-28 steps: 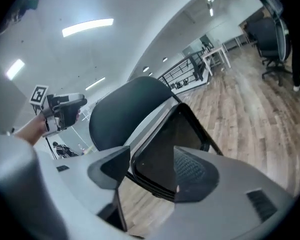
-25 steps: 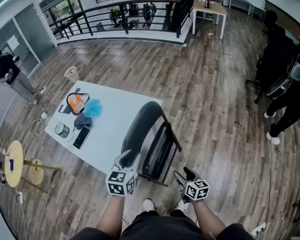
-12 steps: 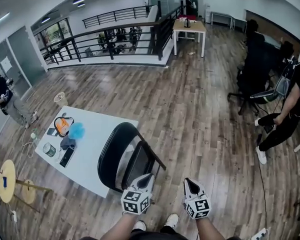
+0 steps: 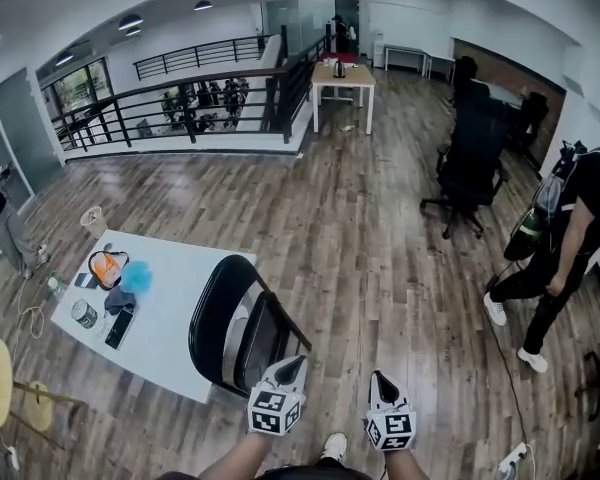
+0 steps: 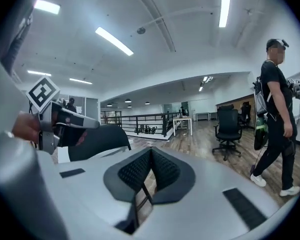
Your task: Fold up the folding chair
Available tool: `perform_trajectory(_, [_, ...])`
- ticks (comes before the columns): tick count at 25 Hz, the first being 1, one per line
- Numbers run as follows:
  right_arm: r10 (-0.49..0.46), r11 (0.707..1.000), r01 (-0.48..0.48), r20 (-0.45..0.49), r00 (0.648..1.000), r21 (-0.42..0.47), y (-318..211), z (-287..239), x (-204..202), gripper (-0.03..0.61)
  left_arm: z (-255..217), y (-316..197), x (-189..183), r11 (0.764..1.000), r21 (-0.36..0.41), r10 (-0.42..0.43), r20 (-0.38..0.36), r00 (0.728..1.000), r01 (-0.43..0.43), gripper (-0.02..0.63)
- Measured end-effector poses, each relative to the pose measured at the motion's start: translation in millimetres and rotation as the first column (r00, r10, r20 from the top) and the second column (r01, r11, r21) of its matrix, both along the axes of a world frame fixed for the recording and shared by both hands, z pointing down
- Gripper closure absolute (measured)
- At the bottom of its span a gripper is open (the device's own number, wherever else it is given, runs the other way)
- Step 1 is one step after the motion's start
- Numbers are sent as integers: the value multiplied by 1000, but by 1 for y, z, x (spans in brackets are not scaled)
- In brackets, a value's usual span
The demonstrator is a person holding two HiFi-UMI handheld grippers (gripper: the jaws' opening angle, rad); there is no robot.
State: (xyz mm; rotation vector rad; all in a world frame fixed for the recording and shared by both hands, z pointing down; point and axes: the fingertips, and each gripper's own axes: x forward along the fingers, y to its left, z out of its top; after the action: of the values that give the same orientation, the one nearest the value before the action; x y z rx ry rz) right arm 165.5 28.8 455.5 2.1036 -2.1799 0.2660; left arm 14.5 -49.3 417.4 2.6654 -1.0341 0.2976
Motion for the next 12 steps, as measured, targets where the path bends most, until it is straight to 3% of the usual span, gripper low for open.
perform_trajectory(7, [58,998,-53,-142,988,41,39,-35,-54,564,-8,44,-59,999,48,3,-13,1000,-2,607])
perform_trajectory(12, [88,994,-76,-163,983,80,65,-56,-90,565,-12,76,-98,998,56,0,-23,1000,1,607])
